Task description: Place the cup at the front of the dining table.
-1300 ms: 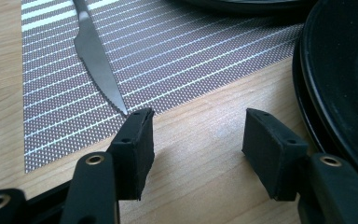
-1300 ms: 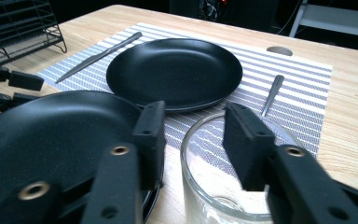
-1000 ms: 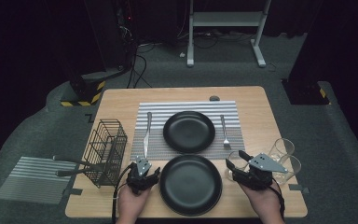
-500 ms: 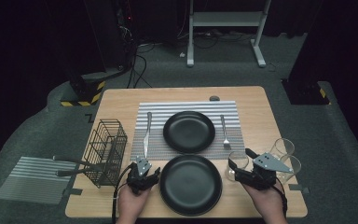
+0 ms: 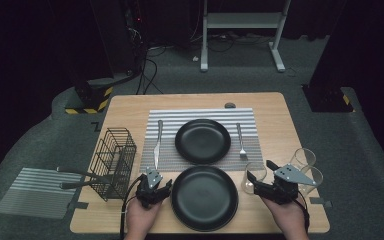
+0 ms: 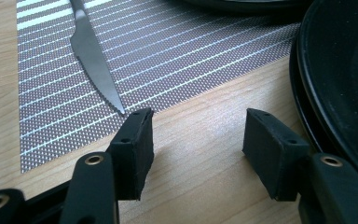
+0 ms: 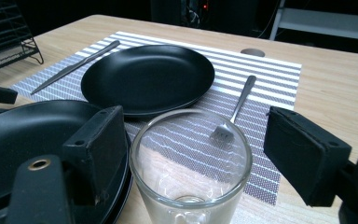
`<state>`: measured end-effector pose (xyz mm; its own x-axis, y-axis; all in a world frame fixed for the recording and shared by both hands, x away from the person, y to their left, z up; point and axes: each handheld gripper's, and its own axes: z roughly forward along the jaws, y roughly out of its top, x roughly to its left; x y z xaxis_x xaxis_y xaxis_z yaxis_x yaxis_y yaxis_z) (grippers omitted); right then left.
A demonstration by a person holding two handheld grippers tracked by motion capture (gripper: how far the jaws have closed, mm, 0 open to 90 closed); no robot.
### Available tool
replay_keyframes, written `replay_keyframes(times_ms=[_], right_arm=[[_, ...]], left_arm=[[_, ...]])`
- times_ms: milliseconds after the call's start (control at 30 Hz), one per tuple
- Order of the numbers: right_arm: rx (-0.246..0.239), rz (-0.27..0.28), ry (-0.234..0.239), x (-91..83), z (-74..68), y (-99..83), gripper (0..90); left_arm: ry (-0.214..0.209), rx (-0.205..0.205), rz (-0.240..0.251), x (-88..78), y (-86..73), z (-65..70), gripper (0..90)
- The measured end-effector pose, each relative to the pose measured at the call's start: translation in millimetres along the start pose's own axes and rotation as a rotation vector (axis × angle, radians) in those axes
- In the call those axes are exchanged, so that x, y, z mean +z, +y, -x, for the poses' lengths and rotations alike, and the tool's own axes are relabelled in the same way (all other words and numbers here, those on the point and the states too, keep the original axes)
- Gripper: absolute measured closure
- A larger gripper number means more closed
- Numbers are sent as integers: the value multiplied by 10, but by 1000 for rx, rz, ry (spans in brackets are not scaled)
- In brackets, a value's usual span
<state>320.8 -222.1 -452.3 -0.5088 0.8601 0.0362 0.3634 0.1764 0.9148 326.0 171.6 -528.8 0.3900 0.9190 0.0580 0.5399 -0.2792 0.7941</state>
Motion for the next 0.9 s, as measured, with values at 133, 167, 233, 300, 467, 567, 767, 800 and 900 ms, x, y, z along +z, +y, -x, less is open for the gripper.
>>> replay_keyframes(times_ms=[133, 167, 233, 300, 467, 567, 767, 800, 900], right_arm=[[9, -16, 1, 29, -14, -34, 193], [15, -25, 2, 34, -15, -41, 190], [16, -29, 4, 50, -14, -55, 188], [10, -33, 4, 56, -20, -66, 188], [9, -47, 2, 83, -41, -98, 181], [7, -49, -1, 99, -67, -121, 171], [14, -67, -6, 126, -76, -173, 156], [13, -67, -5, 136, -73, -182, 154], [25, -77, -5, 165, -62, -211, 154]], left_arm=[[0, 0, -1, 2, 1, 2, 427], [0, 1, -1, 3, 1, 2, 427], [3, -2, 0, 4, 0, 6, 427], [3, 2, 1, 3, 1, 6, 426], [2, -1, 4, 6, 1, 8, 426], [4, -16, 1, 3, -3, 19, 426], [1, 0, 1, 2, 0, 4, 425], [-3, 1, -1, 3, 0, 2, 425], [0, 0, 1, 5, 0, 5, 425]])
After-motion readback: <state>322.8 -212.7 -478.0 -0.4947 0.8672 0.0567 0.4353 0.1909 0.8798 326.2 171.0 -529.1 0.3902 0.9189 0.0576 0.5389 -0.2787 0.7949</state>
